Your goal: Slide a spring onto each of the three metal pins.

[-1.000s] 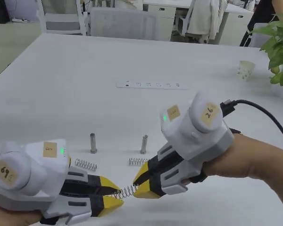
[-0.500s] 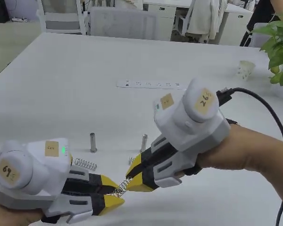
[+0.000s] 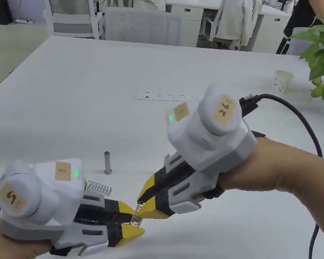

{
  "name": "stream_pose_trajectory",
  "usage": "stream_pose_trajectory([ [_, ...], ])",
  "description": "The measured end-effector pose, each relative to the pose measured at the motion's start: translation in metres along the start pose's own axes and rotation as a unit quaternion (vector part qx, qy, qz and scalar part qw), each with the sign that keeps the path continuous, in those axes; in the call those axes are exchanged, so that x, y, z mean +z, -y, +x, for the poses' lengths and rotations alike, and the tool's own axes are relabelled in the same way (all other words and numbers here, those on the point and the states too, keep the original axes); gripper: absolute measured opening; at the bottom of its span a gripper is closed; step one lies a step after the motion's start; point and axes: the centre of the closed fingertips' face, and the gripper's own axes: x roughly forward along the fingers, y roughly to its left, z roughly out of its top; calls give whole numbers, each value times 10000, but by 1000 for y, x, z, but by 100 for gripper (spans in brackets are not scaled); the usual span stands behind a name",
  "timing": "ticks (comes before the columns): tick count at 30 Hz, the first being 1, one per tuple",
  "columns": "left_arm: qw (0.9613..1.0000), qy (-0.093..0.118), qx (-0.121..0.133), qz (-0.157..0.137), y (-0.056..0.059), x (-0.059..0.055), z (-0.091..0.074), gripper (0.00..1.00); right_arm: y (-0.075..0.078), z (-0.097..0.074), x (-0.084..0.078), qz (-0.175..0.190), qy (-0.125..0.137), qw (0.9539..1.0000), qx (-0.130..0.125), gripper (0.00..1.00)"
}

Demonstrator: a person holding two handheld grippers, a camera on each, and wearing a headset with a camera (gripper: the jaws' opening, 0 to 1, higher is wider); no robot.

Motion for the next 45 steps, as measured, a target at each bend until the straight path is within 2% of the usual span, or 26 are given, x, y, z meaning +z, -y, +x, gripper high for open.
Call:
stream_pose_trajectory([
  [5, 10000, -72, -35, 12, 1, -2, 1, 2, -1, 1, -4, 49, -152, 9999, 42, 8],
  [12, 9999, -109, -43, 28, 1, -4, 1, 2, -1, 2, -5, 107, -236, 9996, 136, 8],
  [16, 10000, 8, -25, 19, 0, 1, 0, 2, -2, 7, -9, 123, -376, 9990, 184, 9],
  [30, 10000, -53, -60, 25, 4, 2, 0, 2, -5, 14, -12, 85, -533, 9981, 281, 9],
  [40, 9997, -210, -114, 86, 8, 0, 2, 2, -9, 20, -17, 23, -712, 9970, 315, 9],
  [45, 9997, -211, -118, 86, 8, -1, 2, 2, -9, 20, -17, 32, -731, 9968, 329, 9],
])
